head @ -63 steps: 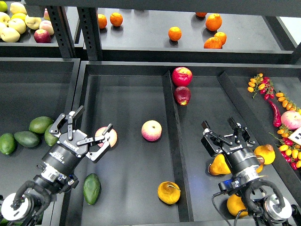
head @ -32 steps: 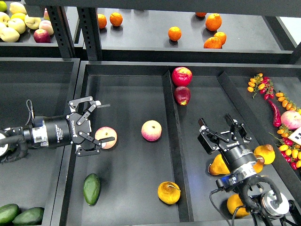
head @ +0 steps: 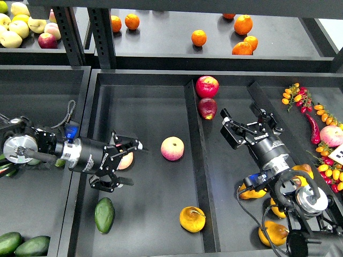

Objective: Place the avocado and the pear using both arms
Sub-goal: 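Move the left gripper over the peach toward the dark green avocado, then lower the left gripper onto the avocado and close on it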

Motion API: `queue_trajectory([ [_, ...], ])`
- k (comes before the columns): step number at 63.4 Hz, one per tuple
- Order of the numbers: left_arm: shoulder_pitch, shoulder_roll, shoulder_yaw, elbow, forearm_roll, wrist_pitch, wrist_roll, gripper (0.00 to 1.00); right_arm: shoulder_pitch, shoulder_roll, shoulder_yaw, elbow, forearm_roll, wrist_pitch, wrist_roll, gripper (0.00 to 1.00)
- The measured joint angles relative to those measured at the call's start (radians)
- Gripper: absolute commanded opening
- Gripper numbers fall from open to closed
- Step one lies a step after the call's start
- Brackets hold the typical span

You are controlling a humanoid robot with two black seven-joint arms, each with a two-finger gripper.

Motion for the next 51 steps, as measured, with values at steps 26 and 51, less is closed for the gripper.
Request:
queue_trajectory([
  [26,-0.212,-0.102,0.363,0.028,0.012,0.039,0.000,0.99,0.019,0.000,-0.002,-0.018,-0.012,-0.001,0.000,1.00],
  [51,-0.250,-0.320,0.494,0.180,0.003,0.049,0.000,0.99,0.031,0.000,0.002,-0.031,-0.015,0.000,0.000,1.00],
])
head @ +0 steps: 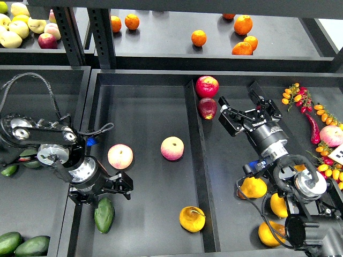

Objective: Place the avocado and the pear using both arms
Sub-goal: 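Lower the left gripper onto the avocado and close on it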

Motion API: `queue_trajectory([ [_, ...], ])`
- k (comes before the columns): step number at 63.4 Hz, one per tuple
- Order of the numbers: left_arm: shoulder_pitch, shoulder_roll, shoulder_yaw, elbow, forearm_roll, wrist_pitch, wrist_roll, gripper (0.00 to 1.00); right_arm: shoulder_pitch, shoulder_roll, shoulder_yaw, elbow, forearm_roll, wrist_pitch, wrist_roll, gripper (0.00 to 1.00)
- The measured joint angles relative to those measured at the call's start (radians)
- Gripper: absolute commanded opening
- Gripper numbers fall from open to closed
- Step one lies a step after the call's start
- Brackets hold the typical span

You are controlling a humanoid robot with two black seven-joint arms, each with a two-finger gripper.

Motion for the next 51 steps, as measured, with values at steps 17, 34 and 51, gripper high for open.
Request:
queue_trajectory([
  [17,0.013,-0.041,0.065,0.078,-0.001,-0.001,0.000,0.99,0.001,0.000,0.000,0.003,0.000,0.001,0.000,1.00],
  [34,0.052,-0.082,0.089,0.137,-0.002,-0.003,0.000,0.99,0.001,0.000,0.003,0.008,0.000,0.003,0.000,1.00],
  [51,0.099,-0.093,0.090,0.191,-0.002,-0.003,0.000,0.99,0.000,0.000,0.002,0.009,0.000,0.003,0.000,1.00],
])
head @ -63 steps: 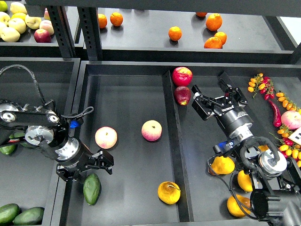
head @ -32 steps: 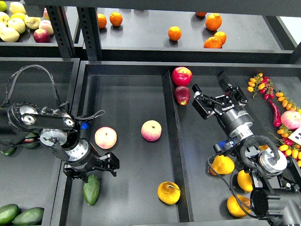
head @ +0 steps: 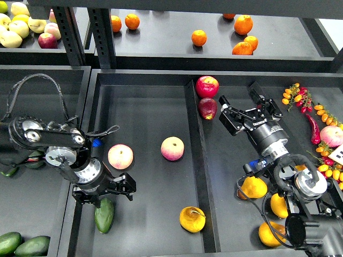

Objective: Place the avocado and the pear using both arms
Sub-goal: 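Lower the left gripper onto the avocado and close on it, then carry the avocado with the left gripper into the avocado bin, release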

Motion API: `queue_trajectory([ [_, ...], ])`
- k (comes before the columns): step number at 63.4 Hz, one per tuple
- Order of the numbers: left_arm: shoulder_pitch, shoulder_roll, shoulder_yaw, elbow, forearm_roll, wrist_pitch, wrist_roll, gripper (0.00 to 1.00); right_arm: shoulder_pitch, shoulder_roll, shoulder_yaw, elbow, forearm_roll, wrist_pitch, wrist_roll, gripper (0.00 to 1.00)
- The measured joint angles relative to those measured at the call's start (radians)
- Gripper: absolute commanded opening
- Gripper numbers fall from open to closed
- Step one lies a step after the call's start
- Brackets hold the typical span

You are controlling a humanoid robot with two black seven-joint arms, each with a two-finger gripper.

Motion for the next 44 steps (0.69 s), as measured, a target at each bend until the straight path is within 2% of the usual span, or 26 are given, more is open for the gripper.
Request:
queue_trajectory([
  [44,0.092,-0.032,-0.011,0.130,0.002,-0.028,0.000,0.96,0.000,0.000,0.000,0.002,0.000,0.006,0.000,1.00],
])
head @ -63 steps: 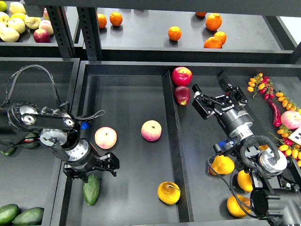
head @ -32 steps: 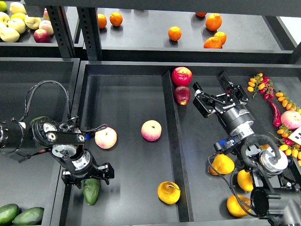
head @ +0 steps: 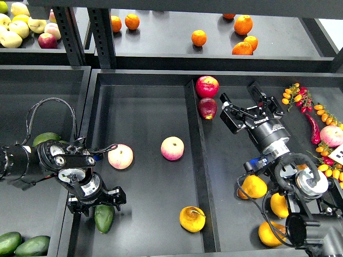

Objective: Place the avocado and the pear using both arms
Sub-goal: 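Carry the avocado with the left gripper into the avocado bin, release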

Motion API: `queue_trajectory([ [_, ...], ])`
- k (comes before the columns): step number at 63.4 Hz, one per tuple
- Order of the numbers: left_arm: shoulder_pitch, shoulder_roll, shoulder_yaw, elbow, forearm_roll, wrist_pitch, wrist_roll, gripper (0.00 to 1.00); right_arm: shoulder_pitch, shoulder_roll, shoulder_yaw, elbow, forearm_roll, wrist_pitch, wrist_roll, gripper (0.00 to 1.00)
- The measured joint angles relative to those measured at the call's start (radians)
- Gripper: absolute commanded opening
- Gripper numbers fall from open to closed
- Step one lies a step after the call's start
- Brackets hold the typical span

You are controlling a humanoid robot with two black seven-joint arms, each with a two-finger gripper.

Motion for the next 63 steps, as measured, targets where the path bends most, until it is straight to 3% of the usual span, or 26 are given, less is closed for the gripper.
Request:
queue_trajectory([
  [12,0.006,-0.004,-0.003,0.017,0.001,-0.018,0.000,0.93,0.000,0.000,0.000,0.003,0.000,0.000,0.000,1.00],
  [22,0.007,-0.006,-0.004,0.028,-0.001,-0.037,0.000,0.76,0.000,0.000,0.000,0.003,0.000,0.002,0.000,1.00],
  [33,0.007,-0.012,-0.005,0.029,-0.003,-0.050,0.000,0.64,0.000,0.000,0.000,0.003,0.000,0.002,0.000,1.00],
  [42,0.006,-0.014,-0.006,0.029,-0.005,-0.050,0.000,0.45,0.000,0.000,0.000,0.003,0.000,0.002,0.000,1.00],
  [47,0.006,-0.015,-0.010,0.029,-0.013,-0.051,0.000,0.39,0.000,0.000,0.000,0.003,0.000,0.002,0.000,1.00],
  [63,-0.010,-0.016,-0.031,0.024,-0.023,-0.051,0.000,0.34,0.000,0.000,0.000,0.003,0.000,0.003,0.000,1.00],
])
